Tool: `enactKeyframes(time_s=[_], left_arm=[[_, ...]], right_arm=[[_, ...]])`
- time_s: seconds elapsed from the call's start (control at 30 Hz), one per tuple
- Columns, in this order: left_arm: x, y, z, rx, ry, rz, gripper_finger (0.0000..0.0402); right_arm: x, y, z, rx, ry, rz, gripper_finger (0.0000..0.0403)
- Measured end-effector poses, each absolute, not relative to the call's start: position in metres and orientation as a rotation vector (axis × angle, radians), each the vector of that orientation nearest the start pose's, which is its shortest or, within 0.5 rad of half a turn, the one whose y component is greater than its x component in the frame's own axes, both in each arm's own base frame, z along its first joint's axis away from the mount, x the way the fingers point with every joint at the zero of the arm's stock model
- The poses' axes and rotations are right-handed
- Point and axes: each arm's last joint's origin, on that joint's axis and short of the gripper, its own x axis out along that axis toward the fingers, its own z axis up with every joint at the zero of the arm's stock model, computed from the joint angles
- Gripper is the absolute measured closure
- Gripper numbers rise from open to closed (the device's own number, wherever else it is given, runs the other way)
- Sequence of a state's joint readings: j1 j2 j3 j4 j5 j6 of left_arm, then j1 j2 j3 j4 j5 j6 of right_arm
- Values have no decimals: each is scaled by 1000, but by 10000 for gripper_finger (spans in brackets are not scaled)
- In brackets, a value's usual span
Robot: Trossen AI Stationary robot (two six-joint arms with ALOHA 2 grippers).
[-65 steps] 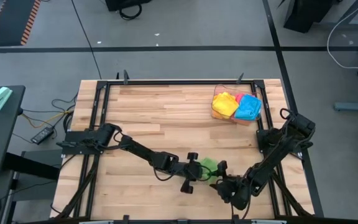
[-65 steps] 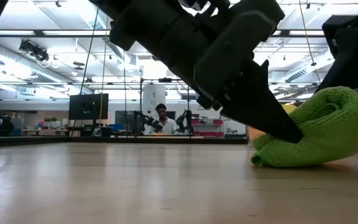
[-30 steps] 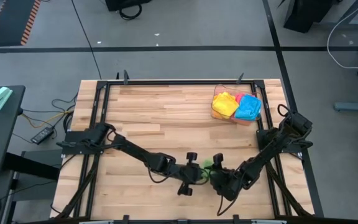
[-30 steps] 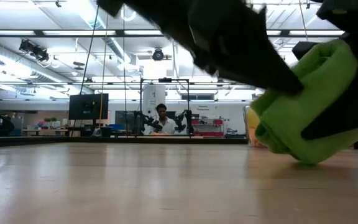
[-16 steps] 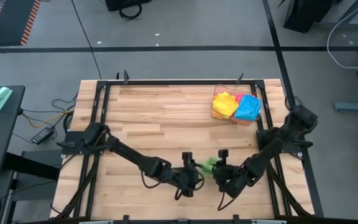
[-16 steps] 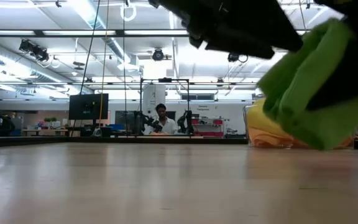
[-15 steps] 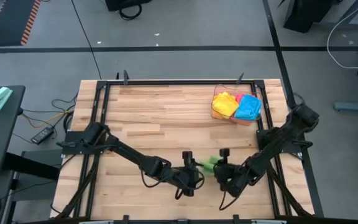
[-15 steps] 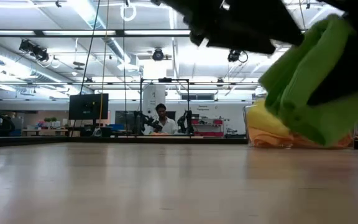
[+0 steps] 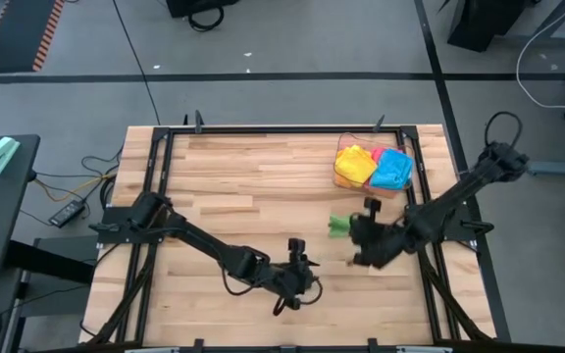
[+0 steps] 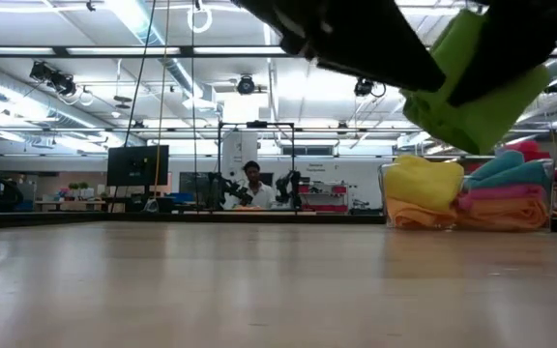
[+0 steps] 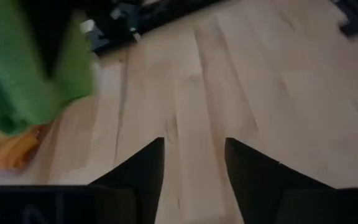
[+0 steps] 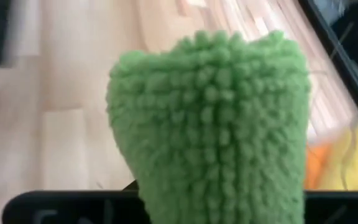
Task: Fold microfiber towels
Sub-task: Stack the folded green microfiber cloth on top of the folded blue microfiber cloth
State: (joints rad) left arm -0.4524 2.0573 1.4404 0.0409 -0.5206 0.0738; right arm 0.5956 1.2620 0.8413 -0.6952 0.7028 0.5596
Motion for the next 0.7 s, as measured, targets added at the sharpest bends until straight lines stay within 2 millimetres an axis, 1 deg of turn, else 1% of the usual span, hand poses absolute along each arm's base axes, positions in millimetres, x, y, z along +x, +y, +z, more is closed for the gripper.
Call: enactKeyframes(time_s=[0.13,0.2,0.27,0.4,0.53,0.7], left_arm=[[412,-187,200,412,523,23,252],[411,-186,199,422,528,21,266],[412,-180,196,428,546,30,279],[417,-168,195,411,547,63,298],[419,-162,196,406,548,77,309],[422,-157,196,399,543,88,317]], right_arm=[[196,82,239,-67,886,-367,336],[195,69,243,-17,912,-368,336],[191,57,250,44,921,-372,336],[176,31,263,173,920,-394,337],[160,7,275,308,885,-433,338],[148,-18,281,438,862,-504,338]])
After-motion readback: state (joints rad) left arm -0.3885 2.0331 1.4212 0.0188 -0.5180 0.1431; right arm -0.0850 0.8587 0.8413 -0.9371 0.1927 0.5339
